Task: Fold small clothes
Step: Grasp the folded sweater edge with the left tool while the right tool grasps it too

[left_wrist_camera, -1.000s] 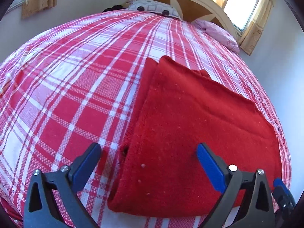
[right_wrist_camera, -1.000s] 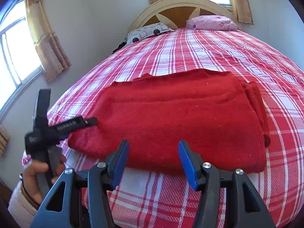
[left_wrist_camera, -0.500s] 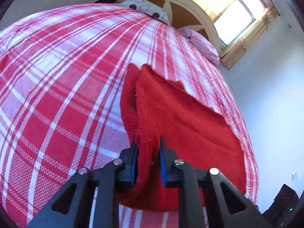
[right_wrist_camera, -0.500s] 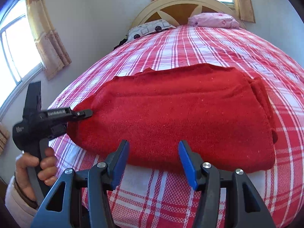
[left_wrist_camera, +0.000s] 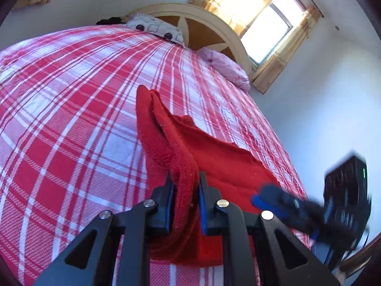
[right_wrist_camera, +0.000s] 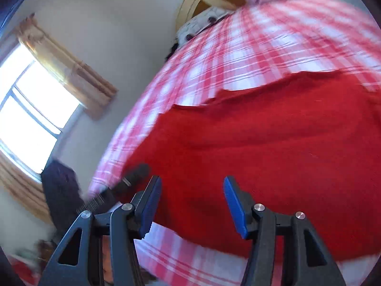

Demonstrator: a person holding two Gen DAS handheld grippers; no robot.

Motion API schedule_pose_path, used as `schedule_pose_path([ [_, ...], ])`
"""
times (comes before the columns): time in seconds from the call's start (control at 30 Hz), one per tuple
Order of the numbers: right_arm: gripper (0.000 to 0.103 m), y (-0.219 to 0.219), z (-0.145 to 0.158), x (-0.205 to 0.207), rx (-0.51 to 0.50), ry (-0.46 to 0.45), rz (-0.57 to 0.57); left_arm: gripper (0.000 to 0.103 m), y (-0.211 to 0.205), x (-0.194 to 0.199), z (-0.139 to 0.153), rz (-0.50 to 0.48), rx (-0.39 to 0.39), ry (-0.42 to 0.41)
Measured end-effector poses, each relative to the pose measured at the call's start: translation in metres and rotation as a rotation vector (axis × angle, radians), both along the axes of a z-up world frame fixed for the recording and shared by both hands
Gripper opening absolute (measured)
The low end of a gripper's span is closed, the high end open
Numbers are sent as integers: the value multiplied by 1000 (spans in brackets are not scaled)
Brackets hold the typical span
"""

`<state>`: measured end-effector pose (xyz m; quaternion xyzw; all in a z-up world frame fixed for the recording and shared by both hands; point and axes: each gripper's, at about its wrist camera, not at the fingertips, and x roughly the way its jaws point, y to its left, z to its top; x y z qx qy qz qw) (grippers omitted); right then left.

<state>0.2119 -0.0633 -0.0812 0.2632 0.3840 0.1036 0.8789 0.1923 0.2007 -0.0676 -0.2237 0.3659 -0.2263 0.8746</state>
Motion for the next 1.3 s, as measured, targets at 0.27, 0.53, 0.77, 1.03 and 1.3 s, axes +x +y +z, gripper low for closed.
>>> schedule_pose_path([
  [0.27,57,23,15,49,23,48,106,18,-36,-13,4,-85,48,-100],
  [0.53,57,37,1,69,-110,128,174,18,-54,-18,2,-133,145,-144],
  [0.77,57,38,-15,80,-215,140,167,18,-63,-14,3,-158,225,-131],
  [1.03,19,26,-24,99,-201,121,192,18,-67,-9,0,-165,240,-103],
  [1.3,16,7,0,77,-157,18,161,18,-80,-16,14,-188,235,-138],
])
